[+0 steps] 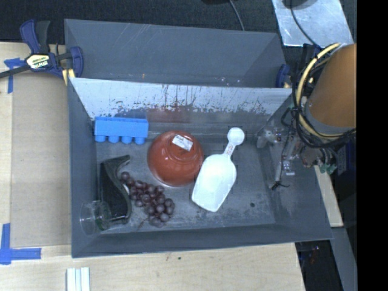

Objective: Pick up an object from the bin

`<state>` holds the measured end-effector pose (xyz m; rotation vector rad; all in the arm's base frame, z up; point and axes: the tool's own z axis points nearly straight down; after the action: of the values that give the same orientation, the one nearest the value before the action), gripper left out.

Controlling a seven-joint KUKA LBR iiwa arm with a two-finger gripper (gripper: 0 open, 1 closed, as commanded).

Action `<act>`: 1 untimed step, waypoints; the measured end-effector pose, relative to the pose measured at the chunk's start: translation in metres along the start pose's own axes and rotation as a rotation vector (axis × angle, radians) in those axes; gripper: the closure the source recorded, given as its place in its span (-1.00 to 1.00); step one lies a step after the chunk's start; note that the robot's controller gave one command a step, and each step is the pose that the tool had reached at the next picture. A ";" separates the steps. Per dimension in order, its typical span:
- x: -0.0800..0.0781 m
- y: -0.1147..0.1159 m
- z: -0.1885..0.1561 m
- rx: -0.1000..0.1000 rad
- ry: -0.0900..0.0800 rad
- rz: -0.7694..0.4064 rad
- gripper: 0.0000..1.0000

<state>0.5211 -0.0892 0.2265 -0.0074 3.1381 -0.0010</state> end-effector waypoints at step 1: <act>0.000 0.000 0.000 0.000 0.000 0.000 -1.00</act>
Offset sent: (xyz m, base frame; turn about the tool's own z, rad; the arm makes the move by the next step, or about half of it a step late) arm 0.0086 0.0450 -0.0616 -0.0969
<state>0.5211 -0.0892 0.2265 -0.0074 3.1381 -0.0010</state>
